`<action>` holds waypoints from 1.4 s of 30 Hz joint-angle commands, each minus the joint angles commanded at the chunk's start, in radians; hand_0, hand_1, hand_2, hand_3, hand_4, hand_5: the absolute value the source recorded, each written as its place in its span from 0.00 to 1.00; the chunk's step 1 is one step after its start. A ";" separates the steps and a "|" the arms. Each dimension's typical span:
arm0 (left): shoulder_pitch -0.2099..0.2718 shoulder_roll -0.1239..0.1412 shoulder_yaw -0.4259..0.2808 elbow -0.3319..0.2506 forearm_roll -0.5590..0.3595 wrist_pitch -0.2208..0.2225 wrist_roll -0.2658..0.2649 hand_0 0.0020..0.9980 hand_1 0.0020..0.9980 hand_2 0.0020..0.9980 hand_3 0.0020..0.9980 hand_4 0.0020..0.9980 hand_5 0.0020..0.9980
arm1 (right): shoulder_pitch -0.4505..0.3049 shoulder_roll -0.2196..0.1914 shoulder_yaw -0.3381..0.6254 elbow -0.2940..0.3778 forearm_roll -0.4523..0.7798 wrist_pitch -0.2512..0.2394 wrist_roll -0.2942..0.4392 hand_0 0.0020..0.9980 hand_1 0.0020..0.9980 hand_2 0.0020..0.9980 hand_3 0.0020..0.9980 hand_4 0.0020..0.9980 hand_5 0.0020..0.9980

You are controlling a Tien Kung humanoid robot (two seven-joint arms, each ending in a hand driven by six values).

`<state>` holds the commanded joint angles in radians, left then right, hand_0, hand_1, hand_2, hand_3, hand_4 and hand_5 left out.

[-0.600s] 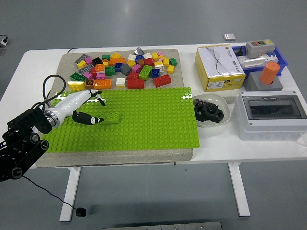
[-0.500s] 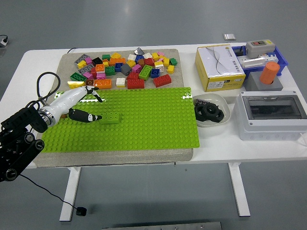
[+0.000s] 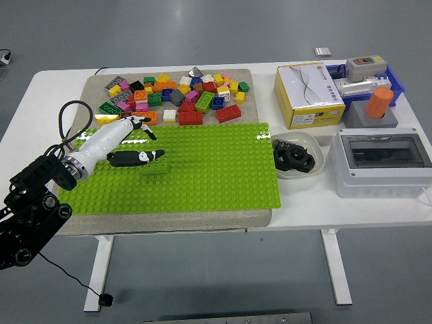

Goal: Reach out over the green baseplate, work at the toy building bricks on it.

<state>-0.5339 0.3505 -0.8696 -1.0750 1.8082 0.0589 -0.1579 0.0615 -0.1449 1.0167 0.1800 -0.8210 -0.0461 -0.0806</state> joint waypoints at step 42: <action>0.009 -0.080 0.056 0.175 0.014 0.060 -0.021 0.99 0.99 0.95 0.59 0.73 1.00 | 0.001 0.005 -0.014 0.000 0.016 -0.005 0.009 0.69 0.65 0.75 0.74 0.74 0.88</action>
<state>-0.5248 0.2707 -0.8131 -0.8996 1.8222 0.1193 -0.1785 0.0627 -0.1401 1.0026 0.1800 -0.8052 -0.0509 -0.0715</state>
